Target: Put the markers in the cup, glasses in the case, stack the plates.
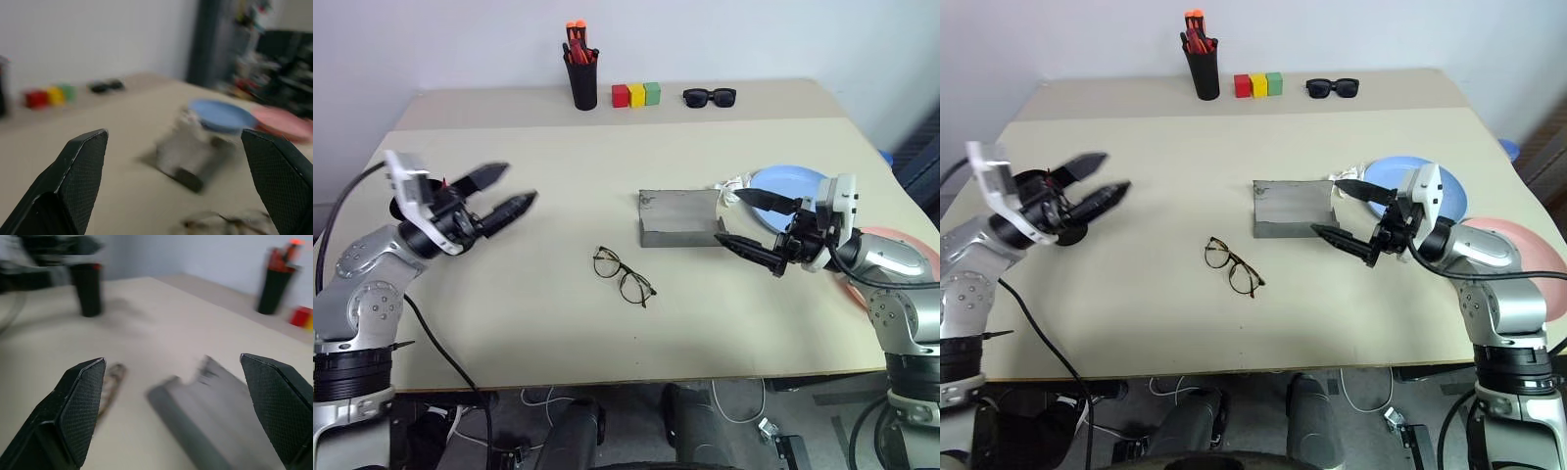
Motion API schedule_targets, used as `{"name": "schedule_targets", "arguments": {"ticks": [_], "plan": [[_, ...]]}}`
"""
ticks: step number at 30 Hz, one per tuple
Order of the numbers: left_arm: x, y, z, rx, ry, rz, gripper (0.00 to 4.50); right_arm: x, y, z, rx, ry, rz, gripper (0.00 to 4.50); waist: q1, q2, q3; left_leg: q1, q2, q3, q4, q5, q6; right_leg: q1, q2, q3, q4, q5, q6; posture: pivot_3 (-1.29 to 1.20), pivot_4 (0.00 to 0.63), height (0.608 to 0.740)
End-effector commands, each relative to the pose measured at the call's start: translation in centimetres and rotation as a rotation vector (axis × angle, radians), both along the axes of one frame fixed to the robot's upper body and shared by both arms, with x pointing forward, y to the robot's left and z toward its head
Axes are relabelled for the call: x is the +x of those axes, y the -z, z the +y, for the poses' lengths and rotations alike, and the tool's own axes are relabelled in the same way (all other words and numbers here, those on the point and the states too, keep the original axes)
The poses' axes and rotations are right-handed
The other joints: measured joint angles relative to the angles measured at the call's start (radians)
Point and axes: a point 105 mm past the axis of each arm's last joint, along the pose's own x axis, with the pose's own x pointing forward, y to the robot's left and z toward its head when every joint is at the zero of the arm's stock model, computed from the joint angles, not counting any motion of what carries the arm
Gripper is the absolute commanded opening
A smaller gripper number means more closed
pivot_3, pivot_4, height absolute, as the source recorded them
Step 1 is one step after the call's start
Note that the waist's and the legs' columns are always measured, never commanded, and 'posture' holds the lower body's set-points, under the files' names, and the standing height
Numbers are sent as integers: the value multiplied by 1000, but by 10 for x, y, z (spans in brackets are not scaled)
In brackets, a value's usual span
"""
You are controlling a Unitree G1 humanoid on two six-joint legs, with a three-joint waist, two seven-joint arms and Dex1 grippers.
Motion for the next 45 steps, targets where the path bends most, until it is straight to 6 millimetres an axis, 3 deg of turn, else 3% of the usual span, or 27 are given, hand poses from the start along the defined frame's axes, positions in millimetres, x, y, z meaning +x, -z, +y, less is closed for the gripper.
{"name": "schedule_targets", "arguments": {"ticks": [1,4,12,17,19,24,31,35,39,42,45], "plan": [[-14,0,-6,47,115,85,4444,7,-9,-7,-12,76,12,4500,-1,0,0,0,0,0,0,0,0,0,0,0,0,0,0,0,150,740],[-15,7,2,88,128,145,4444,13,-11,-11,-19,147,3,4500,0,0,0,0,0,0,0,0,0,0,0,0,0,0,0,0,150,740],[-5,1,14,110,104,112,4444,21,-4,-16,-125,264,-1,4500,4,0,0,0,0,0,0,0,0,0,0,0,-1,0,0,0,150,740],[0,2,15,112,91,105,4444,12,-7,3,-120,180,-1,4500,1,0,0,0,0,0,-1,0,0,0,0,0,-1,0,0,0,150,740],[-1,4,15,108,94,115,4444,17,-8,0,-102,194,-3,4500,0,0,0,0,1,0,-1,0,0,-1,0,0,-1,0,0,0,150,740],[-1,5,11,106,93,88,4444,13,8,9,-181,119,2,4500,4,0,0,-1,0,0,-1,0,0,0,0,0,-1,0,0,0,150,740],[0,7,3,94,89,76,4444,25,8,21,-161,103,-5,4500,1,0,0,-1,0,0,-1,0,0,-1,0,0,-1,0,0,0,150,740],[17,4,-25,85,99,1,4444,14,-7,16,-23,20,-19,4500,11,0,0,-1,0,0,0,0,0,0,0,0,-1,0,0,0,150,740],[57,5,-66,84,78,-45,4444,5,-8,11,-7,-19,-55,4500,31,0,0,0,-1,-1,2,0,0,3,-1,0,-2,0,0,0,150,740],[74,21,-111,163,169,-15,4444,0,-8,11,12,-28,-33,4500,28,-1,0,0,-2,-1,3,0,0,4,-1,0,-3,1,1,0,150,740],[80,34,-142,235,260,-1,4444,-11,-5,8,6,-42,-6,4500,23,0,0,0,-2,0,2,0,1,4,-1,0,-4,1,1,0,150,740]]}}
